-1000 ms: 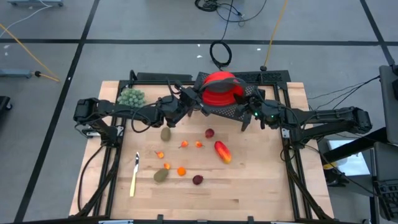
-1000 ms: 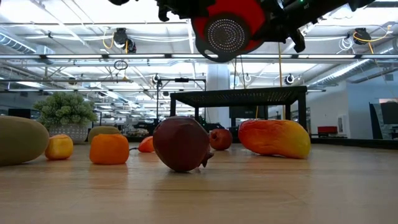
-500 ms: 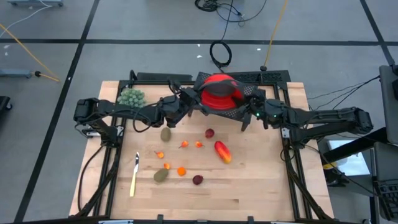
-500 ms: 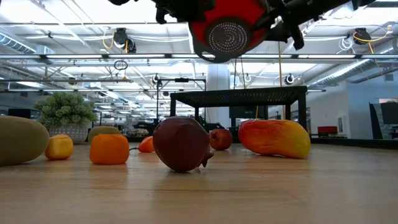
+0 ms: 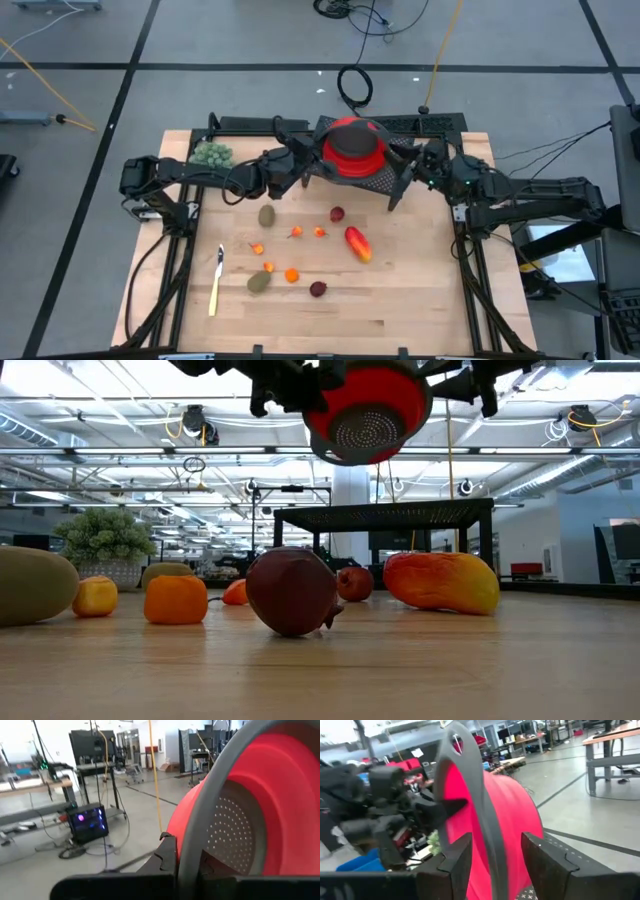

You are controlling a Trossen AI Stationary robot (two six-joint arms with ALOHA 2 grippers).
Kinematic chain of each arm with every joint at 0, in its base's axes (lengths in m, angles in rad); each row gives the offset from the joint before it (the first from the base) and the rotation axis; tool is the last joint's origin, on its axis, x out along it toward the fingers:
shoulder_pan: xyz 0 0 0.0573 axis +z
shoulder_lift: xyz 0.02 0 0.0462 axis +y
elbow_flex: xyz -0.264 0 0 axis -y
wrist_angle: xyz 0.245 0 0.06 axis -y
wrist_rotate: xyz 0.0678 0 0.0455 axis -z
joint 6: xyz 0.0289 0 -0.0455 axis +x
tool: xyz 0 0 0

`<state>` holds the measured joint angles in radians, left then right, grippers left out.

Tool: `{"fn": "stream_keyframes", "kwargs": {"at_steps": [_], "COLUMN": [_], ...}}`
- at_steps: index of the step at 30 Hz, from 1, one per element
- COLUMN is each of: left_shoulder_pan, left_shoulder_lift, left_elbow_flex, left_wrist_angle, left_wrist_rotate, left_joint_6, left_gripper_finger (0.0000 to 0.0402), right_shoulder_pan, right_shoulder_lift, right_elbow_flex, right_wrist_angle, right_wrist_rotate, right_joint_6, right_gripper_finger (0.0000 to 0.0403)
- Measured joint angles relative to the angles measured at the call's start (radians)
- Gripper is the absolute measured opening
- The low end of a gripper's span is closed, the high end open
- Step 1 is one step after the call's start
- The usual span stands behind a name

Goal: Pick & Place Fruit
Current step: Put the red strainer bowl on the shelf

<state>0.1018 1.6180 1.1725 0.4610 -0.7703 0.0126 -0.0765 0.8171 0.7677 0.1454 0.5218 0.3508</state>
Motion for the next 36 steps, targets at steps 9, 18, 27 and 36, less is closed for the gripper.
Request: {"fn": "stream_keyframes", "kwargs": {"at_steps": [9,18,27,36], "left_shoulder_pan": [0.053,0.149,0.244,0.318], "left_shoulder_lift": [0.0,-0.001,-0.001,-0.001], "left_elbow_flex": [0.154,0.347,0.358,0.358], "left_wrist_angle": [-0.387,-0.727,-0.86,-0.904], "left_wrist_rotate": [0.133,0.384,0.633,0.859], "left_joint_6": [-0.213,-0.365,-0.542,-0.605], "left_gripper_finger": [0.0,0.0,0.0,0.0], "right_shoulder_pan": [0.0,0.0,0.0,0.0], "right_shoulder_lift": [-0.107,-0.189,-0.244,-0.254], "right_elbow_flex": [0.0,0.0,0.0,0.0], "right_wrist_angle": [-0.067,-0.18,-0.31,-0.471], "right_wrist_rotate": [-0.101,-0.265,-0.468,-0.721], "right_joint_6": [-0.023,-0.129,-0.222,-0.353], "right_gripper_finger": [0.0122,0.001,0.0002,0.0001]}}
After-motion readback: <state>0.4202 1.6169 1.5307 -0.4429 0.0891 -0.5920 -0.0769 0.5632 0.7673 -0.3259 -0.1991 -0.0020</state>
